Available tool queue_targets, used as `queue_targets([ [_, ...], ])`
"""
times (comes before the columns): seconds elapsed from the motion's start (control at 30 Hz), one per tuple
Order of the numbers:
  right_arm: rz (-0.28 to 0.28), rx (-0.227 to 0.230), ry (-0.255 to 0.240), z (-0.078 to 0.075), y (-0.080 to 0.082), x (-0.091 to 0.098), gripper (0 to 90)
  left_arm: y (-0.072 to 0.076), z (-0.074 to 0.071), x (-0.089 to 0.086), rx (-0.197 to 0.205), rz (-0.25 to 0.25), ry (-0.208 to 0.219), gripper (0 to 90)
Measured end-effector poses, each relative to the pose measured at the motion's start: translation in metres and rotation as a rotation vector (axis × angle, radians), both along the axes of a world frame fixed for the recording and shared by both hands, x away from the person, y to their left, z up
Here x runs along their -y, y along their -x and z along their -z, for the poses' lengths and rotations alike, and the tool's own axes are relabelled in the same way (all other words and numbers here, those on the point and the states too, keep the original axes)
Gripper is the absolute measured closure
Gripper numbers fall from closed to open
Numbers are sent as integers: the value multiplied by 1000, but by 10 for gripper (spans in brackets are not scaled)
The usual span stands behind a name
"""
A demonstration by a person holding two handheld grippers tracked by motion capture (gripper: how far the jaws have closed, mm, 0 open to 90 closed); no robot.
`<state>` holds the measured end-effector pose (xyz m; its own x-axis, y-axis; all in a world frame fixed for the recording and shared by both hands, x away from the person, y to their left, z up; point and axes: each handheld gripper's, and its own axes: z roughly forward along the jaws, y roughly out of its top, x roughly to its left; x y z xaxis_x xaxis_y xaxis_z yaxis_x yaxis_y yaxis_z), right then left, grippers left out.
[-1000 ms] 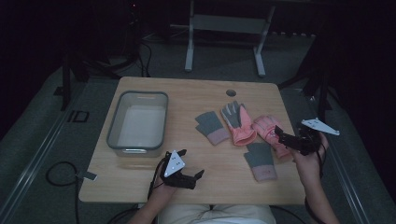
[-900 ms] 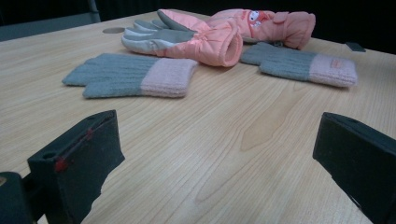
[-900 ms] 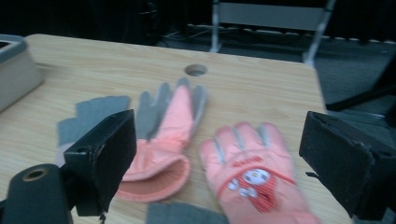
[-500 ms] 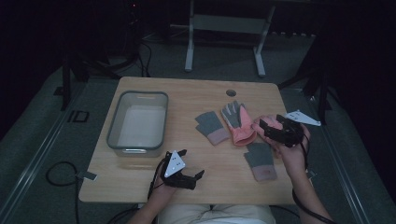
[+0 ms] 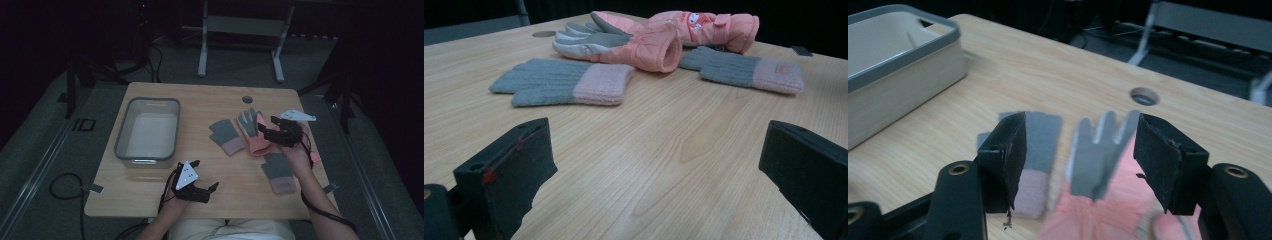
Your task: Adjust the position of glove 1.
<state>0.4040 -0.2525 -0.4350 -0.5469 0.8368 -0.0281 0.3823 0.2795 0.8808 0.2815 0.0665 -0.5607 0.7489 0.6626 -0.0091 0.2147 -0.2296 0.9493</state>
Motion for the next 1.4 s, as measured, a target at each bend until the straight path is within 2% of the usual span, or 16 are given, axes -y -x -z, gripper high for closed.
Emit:
queue_targets([
  [0.2,-67,-66,10,15,-15,-21,457,0,0,0,0,1,2,7],
  [0.3,-104,-120,6,23,-23,-32,498,0,0,0,0,3,1,7],
  [0.37,-110,-129,11,25,-26,-36,498,0,0,0,0,3,1,7],
  [0.4,-129,-154,29,31,-32,-44,521,0,0,0,-1,5,2,7],
  [0.57,-180,-202,21,41,-47,-57,562,0,0,-1,0,14,4,7],
  [0.83,-221,-228,65,56,-64,-77,583,0,0,-2,-2,11,10,7],
  [0.97,-233,-216,133,63,-71,-87,611,1,0,-2,-2,11,14,7],
  [1.07,-245,-228,164,67,-78,-93,621,1,0,-2,-3,10,17,7],
  [1.2,-255,-256,184,73,-85,-98,623,0,0,-3,-7,15,24,7],
  [1.27,-252,-293,197,78,-91,-101,618,0,0,-3,-9,15,26,7],
  [1.4,-253,-325,220,84,-99,-104,620,0,0,-3,-8,13,25,7],
])
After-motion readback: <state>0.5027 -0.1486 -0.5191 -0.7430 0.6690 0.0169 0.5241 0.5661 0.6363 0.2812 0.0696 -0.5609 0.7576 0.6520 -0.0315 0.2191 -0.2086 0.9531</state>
